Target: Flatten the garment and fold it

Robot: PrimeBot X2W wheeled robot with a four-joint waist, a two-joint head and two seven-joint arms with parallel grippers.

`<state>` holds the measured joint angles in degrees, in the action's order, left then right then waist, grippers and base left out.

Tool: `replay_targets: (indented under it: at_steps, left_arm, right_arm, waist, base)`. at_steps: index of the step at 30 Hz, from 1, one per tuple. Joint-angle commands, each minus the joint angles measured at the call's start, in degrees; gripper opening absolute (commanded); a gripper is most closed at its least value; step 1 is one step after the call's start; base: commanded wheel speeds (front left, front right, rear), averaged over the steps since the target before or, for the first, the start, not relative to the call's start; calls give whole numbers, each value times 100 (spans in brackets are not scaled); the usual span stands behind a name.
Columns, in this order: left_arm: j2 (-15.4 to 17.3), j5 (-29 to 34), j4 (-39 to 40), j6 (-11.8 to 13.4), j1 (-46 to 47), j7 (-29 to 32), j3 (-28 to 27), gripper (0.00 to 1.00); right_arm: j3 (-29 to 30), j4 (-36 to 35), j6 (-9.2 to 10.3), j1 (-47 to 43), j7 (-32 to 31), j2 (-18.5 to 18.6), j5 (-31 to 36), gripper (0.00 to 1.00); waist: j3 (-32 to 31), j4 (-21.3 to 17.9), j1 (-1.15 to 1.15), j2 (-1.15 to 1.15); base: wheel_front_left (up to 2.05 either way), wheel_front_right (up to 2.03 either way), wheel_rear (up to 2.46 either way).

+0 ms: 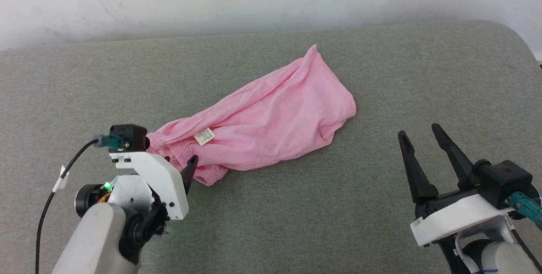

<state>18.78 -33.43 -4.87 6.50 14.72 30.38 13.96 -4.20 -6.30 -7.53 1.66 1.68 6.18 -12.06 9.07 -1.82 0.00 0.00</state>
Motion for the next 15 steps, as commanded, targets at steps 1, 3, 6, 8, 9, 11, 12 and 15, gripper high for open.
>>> replay_targets:
  at_steps: [1, 3, 6, 8, 9, 11, 12, 15]
  left_arm:
    - [39, -69, -131, -63, 118, 102, 45, 100]
    - [45, -103, -351, -125, 229, 290, 133, 100]
    - [46, -110, -704, -207, 367, 534, 286, 100]
    - [55, -63, -976, -247, 466, 671, 401, 100]
    - [32, -69, -1125, -266, 513, 742, 448, 100]
    - [2, -50, -1413, -347, 599, 942, 609, 100]
    - [-13, -44, -1535, -398, 625, 1045, 693, 100]
    - [-70, -66, -1755, -563, 660, 1180, 861, 0]
  right_arm:
    - [3, -91, 4, -71, -41, -38, 34, 100]
    - [8, -184, 4, -104, -115, -77, 6, 100]
    - [21, -260, 4, -98, -163, -103, -17, 100]
    - [33, -286, 4, -79, -195, -112, -33, 100]
    - [47, -299, 4, -70, -200, -117, -48, 100]
    - [78, -301, 4, -55, -232, -125, -76, 100]
    - [86, -292, 4, -41, -241, -120, -80, 100]
    - [138, -221, 4, 66, -397, -26, 78, 100]
  waist:
    - [65, -68, 0, 0]
    - [111, -107, 0, 0]
    - [185, -143, 0, 0]
    - [245, -143, 0, 0]
    - [275, -138, 0, 0]
    - [340, -129, 0, 0]
    - [354, -134, 0, 0]
    - [404, -151, 0, 0]
  base:
    - [0, 0, 0]
    - [0, 0, 0]
    - [0, 0, 0]
    - [0, 0, 0]
    - [0, 0, 0]
    - [0, 0, 0]
    - [0, 0, 0]
    - [0, 0, 0]
